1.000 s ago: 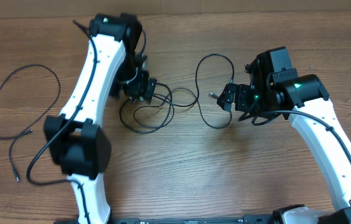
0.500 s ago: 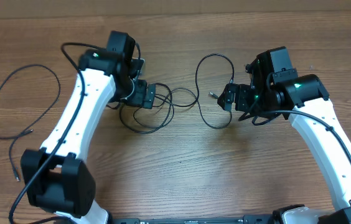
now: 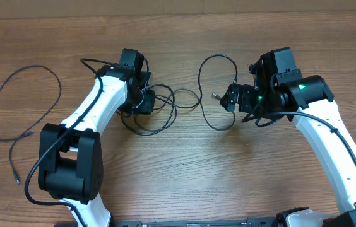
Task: Untangle cables
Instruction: 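Move the left gripper back to the remaining cable pile, then grasp a cable with the left gripper and pull it to the left side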
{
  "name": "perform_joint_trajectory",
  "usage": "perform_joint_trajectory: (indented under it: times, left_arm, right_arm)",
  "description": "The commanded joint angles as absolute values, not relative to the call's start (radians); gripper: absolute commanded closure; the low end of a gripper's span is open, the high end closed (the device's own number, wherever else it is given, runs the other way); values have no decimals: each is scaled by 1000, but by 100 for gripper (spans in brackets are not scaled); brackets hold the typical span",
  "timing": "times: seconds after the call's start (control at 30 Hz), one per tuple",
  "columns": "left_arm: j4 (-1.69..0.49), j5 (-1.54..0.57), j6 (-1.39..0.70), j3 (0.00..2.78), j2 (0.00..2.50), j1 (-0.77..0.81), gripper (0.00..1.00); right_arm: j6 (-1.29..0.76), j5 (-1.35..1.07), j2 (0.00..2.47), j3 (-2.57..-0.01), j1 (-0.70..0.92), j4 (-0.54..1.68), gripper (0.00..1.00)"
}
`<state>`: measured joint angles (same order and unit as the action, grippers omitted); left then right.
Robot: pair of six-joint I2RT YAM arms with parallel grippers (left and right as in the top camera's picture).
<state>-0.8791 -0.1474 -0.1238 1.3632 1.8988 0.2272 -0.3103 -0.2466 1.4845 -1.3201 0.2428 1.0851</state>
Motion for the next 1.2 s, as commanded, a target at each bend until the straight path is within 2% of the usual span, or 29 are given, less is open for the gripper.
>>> perform_joint_trajectory:
  times: [0.0,0.17,0.23,0.27,0.47,0.83,0.87,0.9,1.07,1.17]
  left_arm:
    - [-901,-184,-143,1385,1902,226,84]
    - [-1007,-181,-134,1495,1902,226,85]
    - [-1034,-181,-124,1528,1902,226,74]
    - [-1042,-181,-121,1536,1902,226,60]
    - [-1043,-165,-107,1498,1905,226,45]
    - [-980,-165,-108,1327,1909,249,35]
    - [-978,-163,-107,1320,1909,254,37]
    - [-975,-157,-108,1317,1909,258,45]
    - [-973,-141,-108,1357,1909,261,94]
    - [-1019,-142,-109,1456,1907,254,96]
  right_arm:
    - [-309,-236,1487,-1330,245,1080,0]
    - [-309,-236,1487,-1330,245,1080,0]
    - [-309,-236,1487,-1330,245,1080,0]
    - [-309,-236,1487,-1330,245,1080,0]
    - [-309,-236,1487,-1330,245,1079,0]
    - [-309,-236,1487,-1330,245,1072,0]
    - [-309,-236,1487,-1330,245,1070,0]
    - [-309,-236,1487,-1330,245,1068,0]
    - [-309,-236,1487,-1330,245,1071,0]
    - [-309,-236,1487,-1330,245,1073,0]
